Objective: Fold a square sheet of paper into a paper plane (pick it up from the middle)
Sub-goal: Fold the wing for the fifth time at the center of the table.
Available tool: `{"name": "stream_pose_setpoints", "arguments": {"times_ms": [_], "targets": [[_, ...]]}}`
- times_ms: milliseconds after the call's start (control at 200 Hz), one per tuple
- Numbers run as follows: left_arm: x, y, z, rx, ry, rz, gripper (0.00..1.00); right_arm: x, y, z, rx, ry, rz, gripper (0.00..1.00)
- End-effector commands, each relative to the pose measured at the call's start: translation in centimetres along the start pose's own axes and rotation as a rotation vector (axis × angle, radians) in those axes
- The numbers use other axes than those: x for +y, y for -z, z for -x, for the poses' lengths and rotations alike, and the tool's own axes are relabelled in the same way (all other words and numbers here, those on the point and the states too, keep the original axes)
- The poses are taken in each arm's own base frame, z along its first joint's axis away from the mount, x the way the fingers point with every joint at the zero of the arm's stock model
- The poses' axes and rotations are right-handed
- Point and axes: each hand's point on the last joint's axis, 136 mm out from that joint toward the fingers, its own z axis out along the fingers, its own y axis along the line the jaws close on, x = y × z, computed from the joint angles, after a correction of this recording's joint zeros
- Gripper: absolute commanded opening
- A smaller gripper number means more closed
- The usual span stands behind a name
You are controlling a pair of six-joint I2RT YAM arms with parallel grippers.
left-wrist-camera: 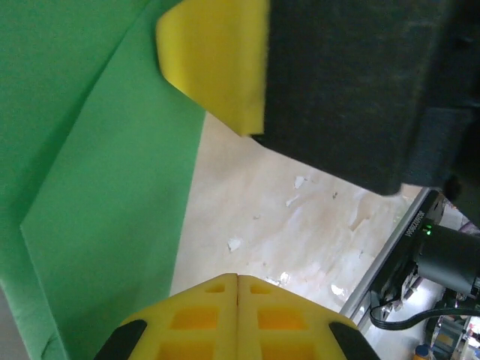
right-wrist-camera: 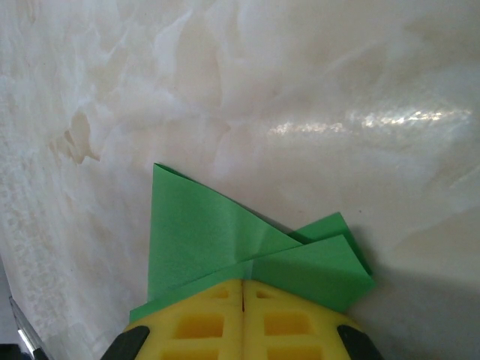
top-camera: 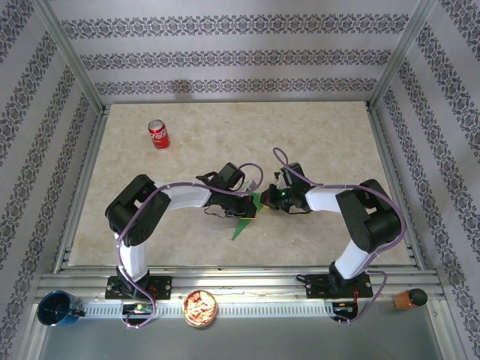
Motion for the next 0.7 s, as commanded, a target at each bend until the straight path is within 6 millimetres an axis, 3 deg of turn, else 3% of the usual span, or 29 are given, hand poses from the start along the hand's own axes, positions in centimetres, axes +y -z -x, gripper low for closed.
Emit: {"name": "stream_pose_setpoints", "arguments": {"times_ms": [0,350,694], "targets": [[0.4,-0.6,0.0,0.016,-0.007,0.024,0.03,-4.1,-0.5,-1.5,0.036,-0.067,-0.136,0.03],[5.8,-0.4,-6.0,0.175,-0.025,0.205,0.06,-4.7,-0.6,-1.7,0.041,-0.077,-0.154,0.04],[6.4,1.1,-8.8,0.214,-0.031,0.211,0.11,-4.9,-0.8,-1.6,0.046,-0.08,-0.163,0.04]]}}
